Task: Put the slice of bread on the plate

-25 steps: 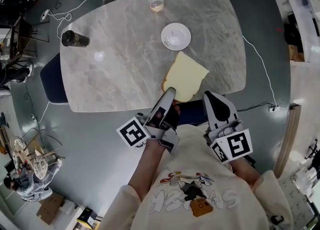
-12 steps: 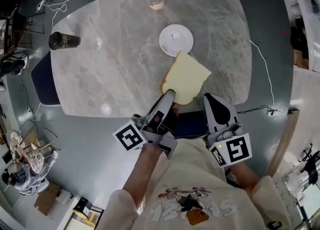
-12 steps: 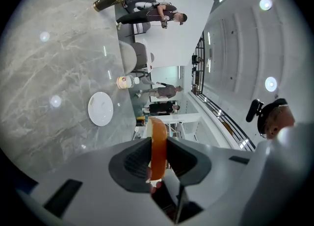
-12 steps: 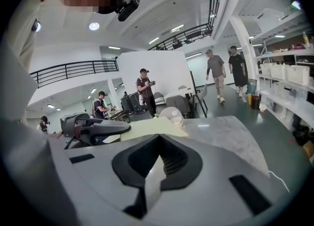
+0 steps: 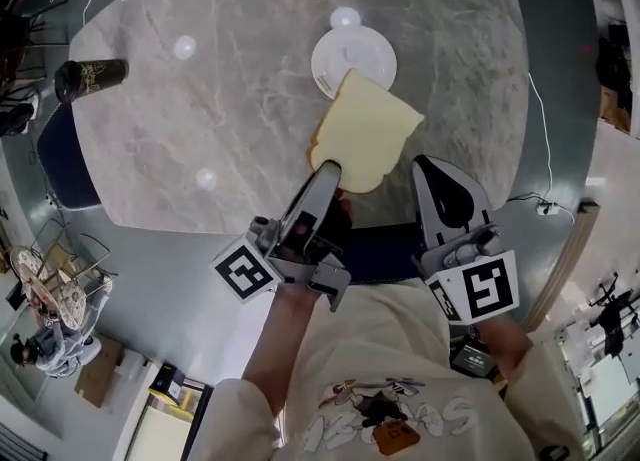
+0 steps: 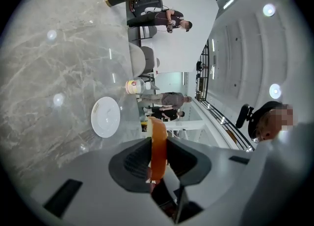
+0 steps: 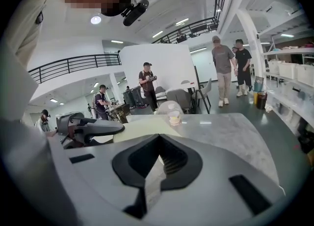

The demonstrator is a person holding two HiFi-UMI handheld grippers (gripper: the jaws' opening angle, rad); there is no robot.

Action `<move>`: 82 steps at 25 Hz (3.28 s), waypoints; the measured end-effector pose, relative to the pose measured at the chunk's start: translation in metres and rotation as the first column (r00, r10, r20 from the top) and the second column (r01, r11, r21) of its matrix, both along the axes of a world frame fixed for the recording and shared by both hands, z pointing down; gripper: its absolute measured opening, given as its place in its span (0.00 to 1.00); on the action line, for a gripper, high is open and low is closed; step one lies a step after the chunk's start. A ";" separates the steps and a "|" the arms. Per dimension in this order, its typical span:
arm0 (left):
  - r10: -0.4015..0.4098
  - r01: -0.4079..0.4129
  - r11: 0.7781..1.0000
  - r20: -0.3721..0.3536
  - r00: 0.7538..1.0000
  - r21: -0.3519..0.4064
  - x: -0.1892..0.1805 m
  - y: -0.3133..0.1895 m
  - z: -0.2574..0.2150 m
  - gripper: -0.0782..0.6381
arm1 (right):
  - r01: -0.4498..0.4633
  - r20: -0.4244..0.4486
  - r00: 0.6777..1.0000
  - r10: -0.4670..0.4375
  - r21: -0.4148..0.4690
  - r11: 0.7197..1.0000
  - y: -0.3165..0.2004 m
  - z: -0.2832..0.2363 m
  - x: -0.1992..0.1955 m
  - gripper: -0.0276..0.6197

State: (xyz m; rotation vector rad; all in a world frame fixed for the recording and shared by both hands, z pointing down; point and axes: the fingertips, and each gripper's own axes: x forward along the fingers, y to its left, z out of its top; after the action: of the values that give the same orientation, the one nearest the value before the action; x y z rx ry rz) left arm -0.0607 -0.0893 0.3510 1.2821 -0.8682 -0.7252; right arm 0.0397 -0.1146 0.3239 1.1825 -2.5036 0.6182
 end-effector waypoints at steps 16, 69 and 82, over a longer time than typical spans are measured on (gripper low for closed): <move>-0.053 0.054 0.997 0.007 0.999 -0.049 -0.006 -0.043 0.076 0.25 | 0.093 -0.017 0.995 -0.093 -0.047 0.995 -0.040 0.071 -0.030 0.05; 0.314 -0.174 0.949 0.819 0.481 -0.262 -0.019 -0.095 0.164 0.50 | -0.019 -0.007 1.000 0.018 -0.101 0.995 -0.104 0.138 -0.030 0.05; 0.581 -0.482 0.771 0.770 0.263 -0.417 -0.002 -0.062 0.188 0.61 | -0.051 -0.019 0.999 0.049 -0.136 0.989 -0.094 0.141 -0.011 0.05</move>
State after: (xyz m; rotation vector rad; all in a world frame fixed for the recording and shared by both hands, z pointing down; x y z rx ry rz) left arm -0.0622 -0.1509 0.5387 1.7393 -1.1369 0.6667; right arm 0.0288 -0.2082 0.4648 1.1979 -2.3830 0.7766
